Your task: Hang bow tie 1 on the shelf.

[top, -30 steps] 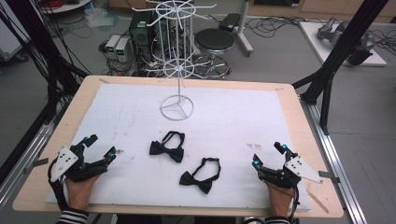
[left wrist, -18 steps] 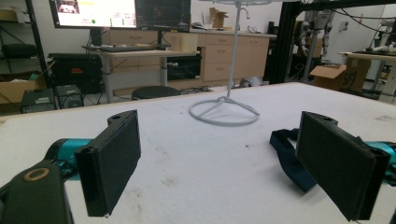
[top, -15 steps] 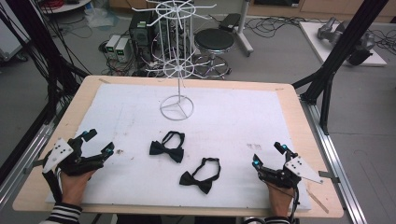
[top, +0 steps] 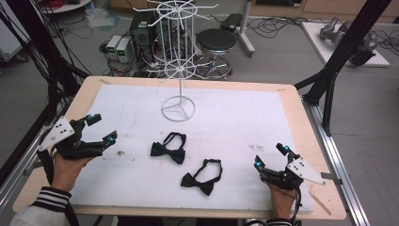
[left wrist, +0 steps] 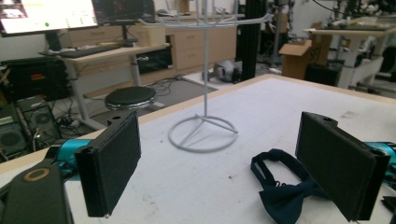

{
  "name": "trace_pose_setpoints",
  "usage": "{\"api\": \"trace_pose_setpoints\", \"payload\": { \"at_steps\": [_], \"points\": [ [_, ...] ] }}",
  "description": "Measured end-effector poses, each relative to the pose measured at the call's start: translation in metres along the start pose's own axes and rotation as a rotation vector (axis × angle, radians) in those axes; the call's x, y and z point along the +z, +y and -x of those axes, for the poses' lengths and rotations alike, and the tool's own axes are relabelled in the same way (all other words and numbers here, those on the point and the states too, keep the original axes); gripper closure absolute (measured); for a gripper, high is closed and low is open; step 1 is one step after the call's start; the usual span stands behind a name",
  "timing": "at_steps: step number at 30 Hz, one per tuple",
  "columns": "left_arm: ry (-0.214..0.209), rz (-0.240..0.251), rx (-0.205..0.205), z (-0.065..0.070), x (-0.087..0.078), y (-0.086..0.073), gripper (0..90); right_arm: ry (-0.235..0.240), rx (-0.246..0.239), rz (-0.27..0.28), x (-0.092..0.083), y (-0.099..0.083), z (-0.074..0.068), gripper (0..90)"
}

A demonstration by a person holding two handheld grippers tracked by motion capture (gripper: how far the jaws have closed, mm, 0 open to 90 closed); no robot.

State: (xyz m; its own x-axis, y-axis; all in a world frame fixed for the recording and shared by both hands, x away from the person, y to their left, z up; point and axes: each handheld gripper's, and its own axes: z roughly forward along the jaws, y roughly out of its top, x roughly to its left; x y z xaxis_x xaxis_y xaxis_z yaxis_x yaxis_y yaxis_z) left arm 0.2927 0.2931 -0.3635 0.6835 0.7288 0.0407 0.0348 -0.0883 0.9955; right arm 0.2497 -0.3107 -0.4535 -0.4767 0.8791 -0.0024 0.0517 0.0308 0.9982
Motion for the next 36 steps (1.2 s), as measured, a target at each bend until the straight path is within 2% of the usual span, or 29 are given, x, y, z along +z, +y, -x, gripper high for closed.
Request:
{"api": "trace_pose_setpoints", "payload": {
  "at_steps": [2,4,7,11,17,19,26,36],
  "points": [
    [-0.047,-0.01,-0.012,-0.002,0.004,0.005,14.8,0.001,-0.004,0.001,0.0,0.0,0.0,7.4],
    [-0.095,-0.041,-0.003,-0.003,0.009,0.01,14.8,0.001,-0.002,0.0,0.0,0.0,0.0,7.5],
    [-0.139,-0.076,0.003,-0.004,0.014,0.017,14.8,0.0,0.0,-0.001,0.0,0.0,0.0,7.5],
    [-0.196,-0.12,0.034,-0.001,0.022,0.028,14.8,0.001,0.004,-0.002,0.0,0.0,0.0,7.5],
    [-0.278,-0.184,0.082,0.009,0.042,0.035,15.2,-0.001,-0.001,0.002,0.0,0.0,0.0,7.5],
    [-0.292,-0.213,0.108,0.012,0.048,0.036,15.5,-0.001,0.0,0.002,0.0,0.0,0.0,7.5],
    [-0.365,-0.304,0.152,0.022,0.073,0.034,15.5,-0.001,0.005,0.0,-0.001,0.0,0.0,7.5],
    [-0.423,-0.378,0.189,0.031,0.095,0.036,16.4,0.0,0.009,0.004,-0.001,0.0,0.0,7.4]
  ]
}}
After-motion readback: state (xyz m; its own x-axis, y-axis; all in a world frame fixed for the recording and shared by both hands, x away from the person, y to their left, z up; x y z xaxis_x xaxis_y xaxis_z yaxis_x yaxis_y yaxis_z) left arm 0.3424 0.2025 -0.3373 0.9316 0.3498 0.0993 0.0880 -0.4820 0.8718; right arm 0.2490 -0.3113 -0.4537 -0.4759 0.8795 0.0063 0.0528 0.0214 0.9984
